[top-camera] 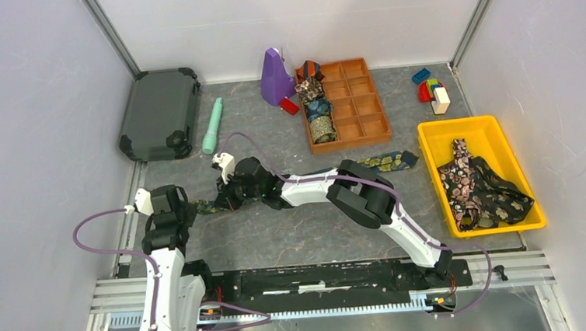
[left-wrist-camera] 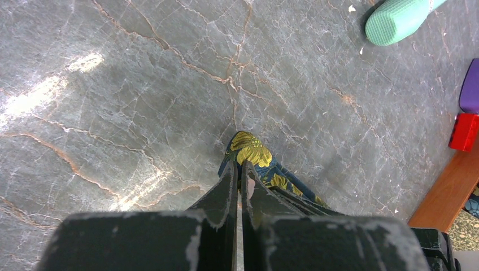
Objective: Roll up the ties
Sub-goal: Roll the tie at the center of the board.
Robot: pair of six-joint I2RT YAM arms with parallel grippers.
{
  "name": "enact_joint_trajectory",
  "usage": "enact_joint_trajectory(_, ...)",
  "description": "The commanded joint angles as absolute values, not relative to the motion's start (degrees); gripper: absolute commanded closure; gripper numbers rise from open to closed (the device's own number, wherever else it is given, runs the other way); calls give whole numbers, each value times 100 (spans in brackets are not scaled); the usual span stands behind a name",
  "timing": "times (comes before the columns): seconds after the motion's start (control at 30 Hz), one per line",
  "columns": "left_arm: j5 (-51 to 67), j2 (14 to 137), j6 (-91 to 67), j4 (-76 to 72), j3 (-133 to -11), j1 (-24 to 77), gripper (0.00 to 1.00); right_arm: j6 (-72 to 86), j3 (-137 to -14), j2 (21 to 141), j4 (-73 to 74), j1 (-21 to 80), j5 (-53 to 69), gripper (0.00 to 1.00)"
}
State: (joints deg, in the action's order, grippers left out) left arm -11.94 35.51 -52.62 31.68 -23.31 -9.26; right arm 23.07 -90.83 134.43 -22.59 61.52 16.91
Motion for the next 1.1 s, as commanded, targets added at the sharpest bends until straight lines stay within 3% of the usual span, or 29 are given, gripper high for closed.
enact_joint_trajectory(0.0,-1294,3501,-4948,3181,-2558,-932,98,2388,-9435,13433,-2392,6218,1745,100)
enact_joint_trajectory(0.83,-1106,3300,-5063,3428,-2671,-932,98,2384,-10643,14317,-2042,6345,1696,100)
enact_joint_trajectory(1.07,-1264,3403,-5010,3418,-2722,-932,98,1977,-9606,13340,-2048,6336,1268,100)
